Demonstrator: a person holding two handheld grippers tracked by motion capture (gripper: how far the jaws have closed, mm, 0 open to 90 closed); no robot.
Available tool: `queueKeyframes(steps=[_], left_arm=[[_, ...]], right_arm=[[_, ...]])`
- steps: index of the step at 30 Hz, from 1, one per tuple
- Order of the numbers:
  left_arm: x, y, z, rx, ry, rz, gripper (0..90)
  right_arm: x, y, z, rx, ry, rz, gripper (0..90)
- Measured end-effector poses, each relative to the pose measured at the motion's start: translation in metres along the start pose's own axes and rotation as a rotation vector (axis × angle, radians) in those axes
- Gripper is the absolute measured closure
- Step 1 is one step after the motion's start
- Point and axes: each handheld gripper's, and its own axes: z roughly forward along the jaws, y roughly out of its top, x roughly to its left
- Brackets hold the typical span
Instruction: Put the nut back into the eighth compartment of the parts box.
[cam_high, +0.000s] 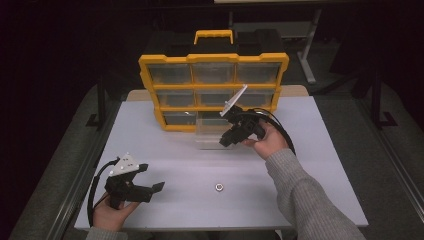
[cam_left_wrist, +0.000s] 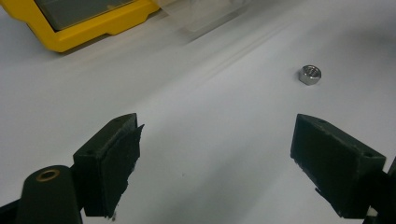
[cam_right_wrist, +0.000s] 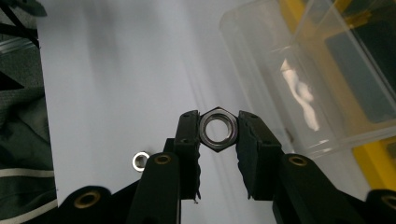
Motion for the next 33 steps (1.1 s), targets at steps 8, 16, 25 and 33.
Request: queueKeyframes(steps=[8,16,25,33], left_arm=[[0.000,0.000,0.000,0.008,0.001,0.017,15.4],[0.000,0.000,0.000,0.002,0.000,0.005,15.4],[0.000,0.000,0.000,0.001,0.001,0.004,15.4],[0.000,0.000,0.000,0.004,-0.001,0.013,15.4]], right_arm=[[-0.016,0.019,-0.002,0.008,-0.016,0.024,69.1],[-0.030,0.035,0.004,0.005,-0.028,0.043,69.1],[-0.045,0.036,0.019,0.020,-0.045,0.097,69.1],[-0.051,0.037,0.032,0.032,-0.060,0.115,68.9]])
